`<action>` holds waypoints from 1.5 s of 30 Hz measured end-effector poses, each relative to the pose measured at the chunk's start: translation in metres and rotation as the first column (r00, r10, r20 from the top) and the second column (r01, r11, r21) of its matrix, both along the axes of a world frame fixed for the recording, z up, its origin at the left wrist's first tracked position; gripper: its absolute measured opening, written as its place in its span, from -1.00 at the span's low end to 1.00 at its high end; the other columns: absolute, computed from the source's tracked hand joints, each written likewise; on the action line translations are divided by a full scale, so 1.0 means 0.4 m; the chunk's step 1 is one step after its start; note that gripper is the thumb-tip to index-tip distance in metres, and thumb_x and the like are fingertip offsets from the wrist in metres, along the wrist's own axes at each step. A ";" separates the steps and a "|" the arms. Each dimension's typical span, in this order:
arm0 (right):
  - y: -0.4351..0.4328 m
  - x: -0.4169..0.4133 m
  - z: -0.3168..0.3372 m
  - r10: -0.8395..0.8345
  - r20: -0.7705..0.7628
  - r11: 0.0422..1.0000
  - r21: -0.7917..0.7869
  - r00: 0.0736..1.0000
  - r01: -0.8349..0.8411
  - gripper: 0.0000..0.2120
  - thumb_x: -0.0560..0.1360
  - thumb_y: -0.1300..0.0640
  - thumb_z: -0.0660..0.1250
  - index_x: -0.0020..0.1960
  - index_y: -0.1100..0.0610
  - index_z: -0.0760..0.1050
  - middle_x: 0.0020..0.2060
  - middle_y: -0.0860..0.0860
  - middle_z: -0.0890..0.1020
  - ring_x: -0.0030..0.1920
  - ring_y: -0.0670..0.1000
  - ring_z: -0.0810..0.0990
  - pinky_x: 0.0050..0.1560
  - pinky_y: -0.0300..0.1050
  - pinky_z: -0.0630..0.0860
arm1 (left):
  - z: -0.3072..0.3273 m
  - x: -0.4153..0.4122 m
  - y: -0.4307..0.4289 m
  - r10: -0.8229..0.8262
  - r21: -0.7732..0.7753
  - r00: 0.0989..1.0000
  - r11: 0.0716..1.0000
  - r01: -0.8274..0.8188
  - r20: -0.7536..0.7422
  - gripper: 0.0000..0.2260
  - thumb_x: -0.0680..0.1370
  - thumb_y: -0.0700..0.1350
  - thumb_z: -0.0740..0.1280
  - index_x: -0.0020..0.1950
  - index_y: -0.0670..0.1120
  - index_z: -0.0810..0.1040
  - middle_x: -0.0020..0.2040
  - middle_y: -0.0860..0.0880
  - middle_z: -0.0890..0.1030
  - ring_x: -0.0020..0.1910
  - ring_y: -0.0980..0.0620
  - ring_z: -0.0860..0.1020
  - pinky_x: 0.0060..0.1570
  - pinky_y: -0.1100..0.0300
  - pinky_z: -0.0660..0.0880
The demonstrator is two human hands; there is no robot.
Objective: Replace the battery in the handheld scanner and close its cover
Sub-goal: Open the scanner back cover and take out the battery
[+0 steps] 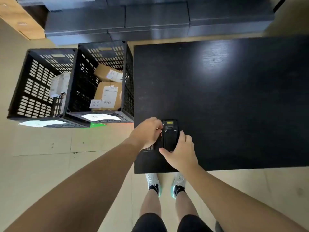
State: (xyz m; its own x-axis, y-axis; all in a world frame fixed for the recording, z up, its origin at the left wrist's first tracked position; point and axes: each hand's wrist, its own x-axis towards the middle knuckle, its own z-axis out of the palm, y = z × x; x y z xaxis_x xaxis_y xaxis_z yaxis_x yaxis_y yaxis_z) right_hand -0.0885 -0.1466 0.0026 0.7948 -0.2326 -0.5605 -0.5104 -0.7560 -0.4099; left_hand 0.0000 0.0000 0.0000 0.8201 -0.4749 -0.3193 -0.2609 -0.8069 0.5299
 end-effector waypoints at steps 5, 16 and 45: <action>0.015 -0.007 -0.035 -0.054 0.071 0.998 -0.029 0.996 0.056 0.00 0.37 -0.26 0.43 0.57 0.16 0.03 0.40 0.08 0.31 0.39 0.12 0.29 0.26 0.02 0.45 | -0.029 0.029 0.007 -0.193 -0.060 0.971 0.977 0.204 0.144 -0.90 0.57 -0.16 0.32 -0.03 -0.12 0.63 -0.02 -0.04 0.56 0.00 -0.05 0.53 -0.01 0.00 0.54; 0.010 -0.013 -0.059 -0.037 0.103 0.997 -0.070 0.994 0.044 -0.03 0.40 -0.30 0.37 0.58 0.16 0.05 0.26 0.08 0.38 0.30 0.10 0.35 0.24 -0.06 0.43 | -0.083 0.056 0.008 -0.331 -0.109 0.911 0.925 0.365 0.245 -0.95 0.50 -0.26 0.39 -0.11 -0.17 0.65 -0.06 -0.06 0.58 0.01 -0.08 0.52 -0.11 -0.03 0.56; -0.006 -0.005 -0.062 0.074 0.070 0.991 -0.118 0.995 -0.066 0.00 0.41 -0.35 0.32 0.58 0.19 -0.01 0.23 0.07 0.40 0.21 0.06 0.41 0.18 -0.09 0.47 | -0.108 0.124 0.004 -0.616 0.007 0.721 0.762 0.647 0.317 -0.86 0.48 -0.31 0.25 -0.18 -0.16 0.58 -0.11 -0.05 0.57 0.01 -0.13 0.47 -0.24 0.05 0.54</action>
State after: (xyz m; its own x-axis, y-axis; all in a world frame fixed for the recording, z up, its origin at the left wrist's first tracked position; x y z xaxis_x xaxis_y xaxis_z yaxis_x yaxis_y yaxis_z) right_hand -0.0905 -0.1488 -0.0220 0.8499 -0.2342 -0.4720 -0.4257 -0.8331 -0.3531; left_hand 0.0496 0.0016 -0.0434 0.3626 -0.9308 -0.0466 -0.8408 -0.3483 0.4145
